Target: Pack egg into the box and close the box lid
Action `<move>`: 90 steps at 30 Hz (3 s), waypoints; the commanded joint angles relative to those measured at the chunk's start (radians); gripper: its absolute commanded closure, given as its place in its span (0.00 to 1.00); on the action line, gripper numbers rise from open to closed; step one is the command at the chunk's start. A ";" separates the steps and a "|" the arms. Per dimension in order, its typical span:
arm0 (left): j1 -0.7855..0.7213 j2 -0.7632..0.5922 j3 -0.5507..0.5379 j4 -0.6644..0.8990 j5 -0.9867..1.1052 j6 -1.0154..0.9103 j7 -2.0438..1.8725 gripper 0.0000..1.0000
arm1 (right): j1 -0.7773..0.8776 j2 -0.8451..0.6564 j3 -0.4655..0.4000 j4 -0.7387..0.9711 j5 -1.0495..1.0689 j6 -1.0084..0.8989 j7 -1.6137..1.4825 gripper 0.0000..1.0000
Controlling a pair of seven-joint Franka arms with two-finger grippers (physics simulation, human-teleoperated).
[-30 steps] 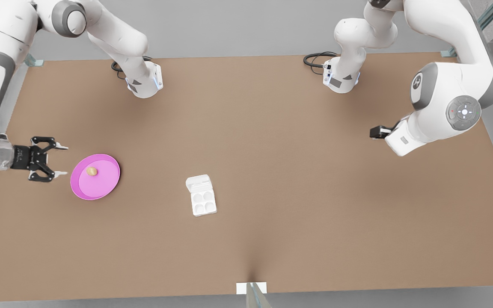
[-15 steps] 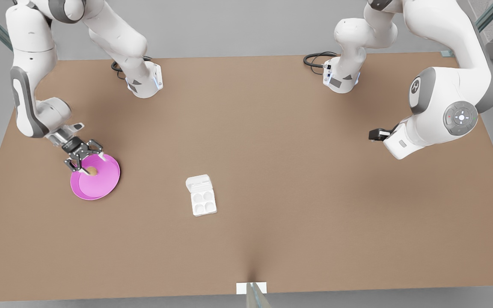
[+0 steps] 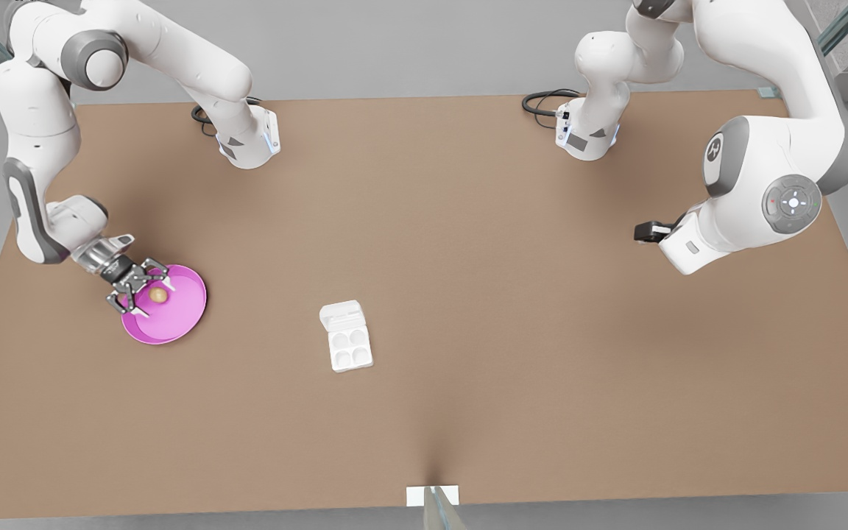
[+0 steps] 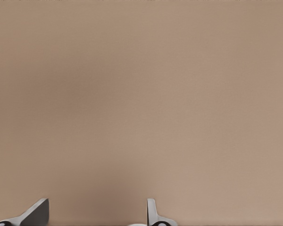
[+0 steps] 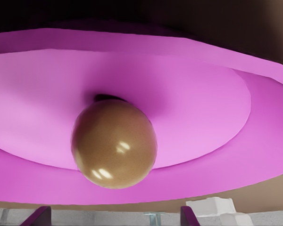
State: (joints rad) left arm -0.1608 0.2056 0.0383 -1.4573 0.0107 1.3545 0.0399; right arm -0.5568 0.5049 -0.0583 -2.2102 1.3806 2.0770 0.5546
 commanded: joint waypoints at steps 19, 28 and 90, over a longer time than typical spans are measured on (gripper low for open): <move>-0.002 0.003 0.000 0.009 0.000 0.000 -0.009 0.00 | 0.002 0.077 0.009 0.098 -0.109 -0.020 -0.058 0.00; 0.000 0.005 0.000 0.009 0.000 0.000 -0.009 0.00 | 0.003 0.066 0.006 0.096 -0.183 -0.002 -0.056 0.00; -0.005 0.021 -0.002 0.029 -0.005 -0.006 -0.015 0.00 | 0.686 0.075 0.446 0.584 -1.431 0.256 0.343 0.79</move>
State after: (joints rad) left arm -0.1657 0.2283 0.0368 -1.4281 0.0051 1.3484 0.0245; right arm 0.1291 0.5842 0.3876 -1.6236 -0.1288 2.2947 0.9383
